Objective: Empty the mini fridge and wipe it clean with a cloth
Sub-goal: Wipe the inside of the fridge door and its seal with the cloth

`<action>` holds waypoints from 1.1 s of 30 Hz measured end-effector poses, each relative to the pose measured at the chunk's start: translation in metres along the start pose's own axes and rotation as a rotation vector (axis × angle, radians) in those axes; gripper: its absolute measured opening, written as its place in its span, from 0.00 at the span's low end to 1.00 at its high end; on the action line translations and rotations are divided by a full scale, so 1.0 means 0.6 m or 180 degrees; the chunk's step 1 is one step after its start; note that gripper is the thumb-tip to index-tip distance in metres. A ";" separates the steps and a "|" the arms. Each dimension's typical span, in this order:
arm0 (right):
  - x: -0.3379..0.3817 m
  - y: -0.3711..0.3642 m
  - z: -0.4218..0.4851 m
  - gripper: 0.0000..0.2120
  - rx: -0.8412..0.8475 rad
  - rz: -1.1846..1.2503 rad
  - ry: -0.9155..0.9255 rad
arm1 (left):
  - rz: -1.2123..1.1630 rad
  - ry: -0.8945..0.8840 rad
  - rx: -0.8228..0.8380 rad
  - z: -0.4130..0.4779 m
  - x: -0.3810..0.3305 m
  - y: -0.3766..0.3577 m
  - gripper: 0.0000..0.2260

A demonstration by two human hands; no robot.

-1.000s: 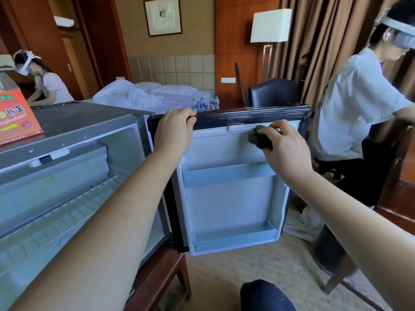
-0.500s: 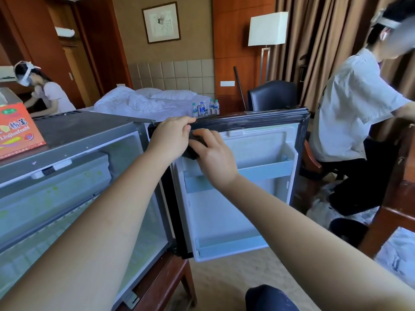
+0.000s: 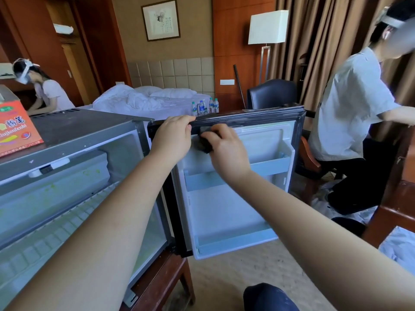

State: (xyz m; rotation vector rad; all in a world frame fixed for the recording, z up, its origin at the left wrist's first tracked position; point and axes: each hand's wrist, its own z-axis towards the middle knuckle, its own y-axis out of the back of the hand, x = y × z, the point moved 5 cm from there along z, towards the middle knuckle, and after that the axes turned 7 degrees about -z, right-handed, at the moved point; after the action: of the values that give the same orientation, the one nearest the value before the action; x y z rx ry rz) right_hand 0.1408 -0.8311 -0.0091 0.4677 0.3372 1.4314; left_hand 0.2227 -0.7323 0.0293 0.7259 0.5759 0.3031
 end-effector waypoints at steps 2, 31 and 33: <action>0.018 -0.015 -0.015 0.13 0.0421 0.0040 0.0276 | 0.0052 -0.0020 -0.0006 -0.001 -0.004 -0.001 0.16; -0.316 0.205 -0.125 0.19 -0.0209 -0.0780 -0.0798 | 0.0257 -0.0262 -0.0690 -0.016 -0.092 -0.065 0.19; -0.329 0.199 -0.147 0.19 0.0016 -0.0717 -0.0968 | 0.0289 -0.0283 -0.0715 -0.017 -0.090 -0.066 0.20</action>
State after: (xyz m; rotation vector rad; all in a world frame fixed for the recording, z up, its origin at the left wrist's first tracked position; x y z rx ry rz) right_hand -0.0284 -1.0085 -0.0366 0.6224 0.1430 1.1216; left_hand 0.1759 -0.7793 0.0166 0.5462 0.4173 0.4108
